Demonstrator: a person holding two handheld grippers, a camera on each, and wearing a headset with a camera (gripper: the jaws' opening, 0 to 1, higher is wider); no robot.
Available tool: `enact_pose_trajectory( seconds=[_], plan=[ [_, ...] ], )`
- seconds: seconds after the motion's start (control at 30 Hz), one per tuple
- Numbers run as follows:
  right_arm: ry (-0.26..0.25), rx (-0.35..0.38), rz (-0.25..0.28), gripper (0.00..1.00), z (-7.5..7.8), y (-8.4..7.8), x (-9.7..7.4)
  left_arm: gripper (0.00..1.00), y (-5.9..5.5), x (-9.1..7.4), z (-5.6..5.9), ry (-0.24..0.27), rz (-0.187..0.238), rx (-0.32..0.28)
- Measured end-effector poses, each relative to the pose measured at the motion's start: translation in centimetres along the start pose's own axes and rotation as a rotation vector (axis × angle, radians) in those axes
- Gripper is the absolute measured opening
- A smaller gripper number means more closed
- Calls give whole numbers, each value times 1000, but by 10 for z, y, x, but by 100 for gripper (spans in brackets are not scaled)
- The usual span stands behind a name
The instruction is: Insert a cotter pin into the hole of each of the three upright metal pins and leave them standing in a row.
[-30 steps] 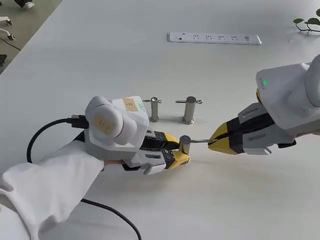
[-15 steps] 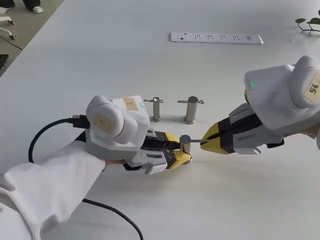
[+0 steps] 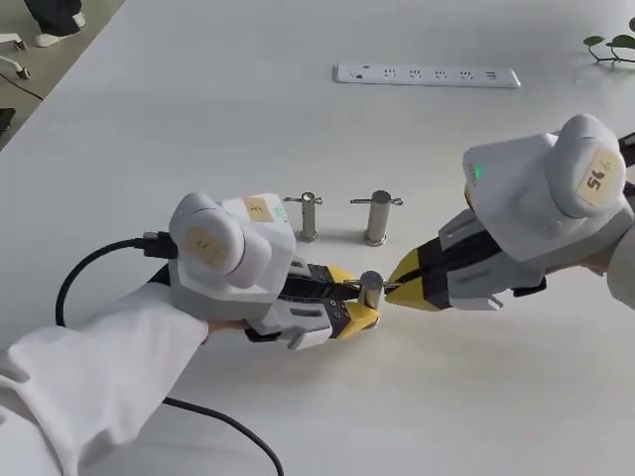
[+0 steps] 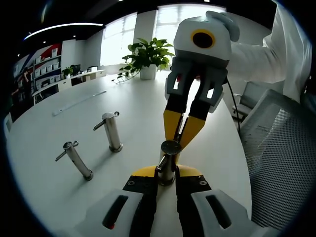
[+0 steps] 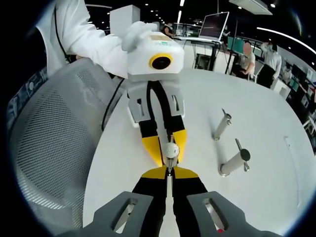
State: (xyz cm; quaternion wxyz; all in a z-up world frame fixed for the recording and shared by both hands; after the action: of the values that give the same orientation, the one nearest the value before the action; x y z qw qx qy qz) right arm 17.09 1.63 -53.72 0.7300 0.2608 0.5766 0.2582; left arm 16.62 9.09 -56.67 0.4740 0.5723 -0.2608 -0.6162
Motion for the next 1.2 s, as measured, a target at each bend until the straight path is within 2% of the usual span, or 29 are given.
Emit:
enact_pose_trajectory(
  seconds=[0.43,0.47,0.53,0.57,0.77,0.93,1.2],
  plan=[
    [-2,3,-4,0,0,2,4,12,0,0,1,1,2,-2],
    [-19,0,-1,4,1,3,4,12,0,1,1,1,2,-2],
    [-25,-1,1,19,2,3,2,12,0,1,1,1,0,-3],
    [-26,-6,-1,22,2,2,1,12,0,1,1,1,-1,-3],
    [-23,2,-12,15,2,-4,-11,12,0,1,1,3,2,-8],
    [-21,-2,-9,0,0,-5,-15,12,0,1,1,3,2,-12],
    [-46,33,12,0,8,1,-13,12,1,1,1,3,-1,-16]
  ],
)
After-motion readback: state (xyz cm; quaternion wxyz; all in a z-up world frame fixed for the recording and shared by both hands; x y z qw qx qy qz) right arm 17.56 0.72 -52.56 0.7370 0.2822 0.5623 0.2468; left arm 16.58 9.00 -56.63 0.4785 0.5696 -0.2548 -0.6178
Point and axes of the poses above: the centre of the closed fingertips' face, and the gripper's own axes: x roughly forward along the fingers, z roughly to its right, y roughly out of its top, the point moved 5 cm from there along -x, roughly backward along the fingers, and after that the axes turned 12 degrees about -y, right-handed, at the moved point
